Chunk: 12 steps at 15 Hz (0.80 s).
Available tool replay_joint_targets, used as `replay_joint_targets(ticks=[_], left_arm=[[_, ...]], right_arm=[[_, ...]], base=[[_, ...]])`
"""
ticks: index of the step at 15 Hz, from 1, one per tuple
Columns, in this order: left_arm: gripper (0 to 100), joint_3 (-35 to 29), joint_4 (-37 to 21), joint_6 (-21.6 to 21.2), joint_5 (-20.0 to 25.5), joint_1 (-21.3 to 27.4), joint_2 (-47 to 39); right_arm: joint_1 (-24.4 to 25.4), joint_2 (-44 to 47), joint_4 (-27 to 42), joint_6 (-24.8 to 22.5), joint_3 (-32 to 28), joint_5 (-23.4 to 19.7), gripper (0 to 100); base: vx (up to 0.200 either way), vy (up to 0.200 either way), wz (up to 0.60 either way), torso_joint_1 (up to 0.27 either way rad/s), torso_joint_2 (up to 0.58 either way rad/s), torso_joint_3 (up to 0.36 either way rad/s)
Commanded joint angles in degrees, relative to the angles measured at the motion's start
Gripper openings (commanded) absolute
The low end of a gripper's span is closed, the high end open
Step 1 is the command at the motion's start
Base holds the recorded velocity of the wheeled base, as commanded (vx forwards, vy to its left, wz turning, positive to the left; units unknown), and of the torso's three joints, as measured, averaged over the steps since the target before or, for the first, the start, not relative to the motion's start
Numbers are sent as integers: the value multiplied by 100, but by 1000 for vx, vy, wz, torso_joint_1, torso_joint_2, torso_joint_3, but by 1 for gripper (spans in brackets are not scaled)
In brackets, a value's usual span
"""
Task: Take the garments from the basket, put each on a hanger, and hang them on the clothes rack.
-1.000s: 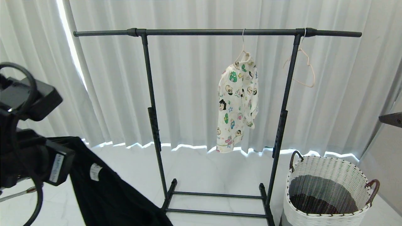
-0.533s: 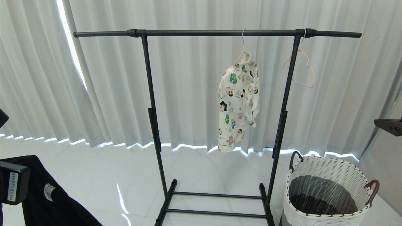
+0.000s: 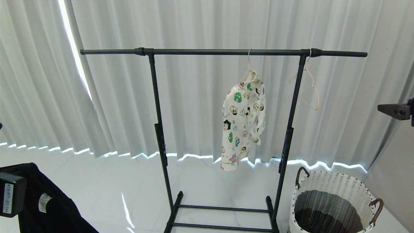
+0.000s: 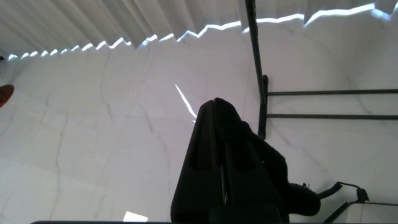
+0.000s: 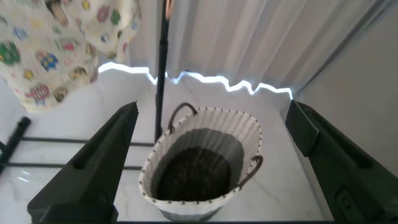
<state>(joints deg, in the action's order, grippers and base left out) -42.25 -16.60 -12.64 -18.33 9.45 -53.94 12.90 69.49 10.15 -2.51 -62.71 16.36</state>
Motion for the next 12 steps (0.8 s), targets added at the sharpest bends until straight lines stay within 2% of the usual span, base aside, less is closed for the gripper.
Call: replay_joint_targets(ticks=[1,4,7,12], left_arm=[[0,-2,8,-1,-3,22,68],[0,-2,17,-248,-3,57,182],[0,7,17,-432,-3,57,235],[0,7,17,-432,-3,57,235]], right_arm=[[2,171,74,-4,-101,-1,100],[37,206,769,14,-365,-63,100],[73,355,813,207,-470,-80,100],[108,425,795,357,-470,-80,100]], base=[[0,0,0,193,-466,-281],[0,0,0,211,-471,-279],[0,0,0,212,-489,-281],[0,0,0,234,-511,-280]])
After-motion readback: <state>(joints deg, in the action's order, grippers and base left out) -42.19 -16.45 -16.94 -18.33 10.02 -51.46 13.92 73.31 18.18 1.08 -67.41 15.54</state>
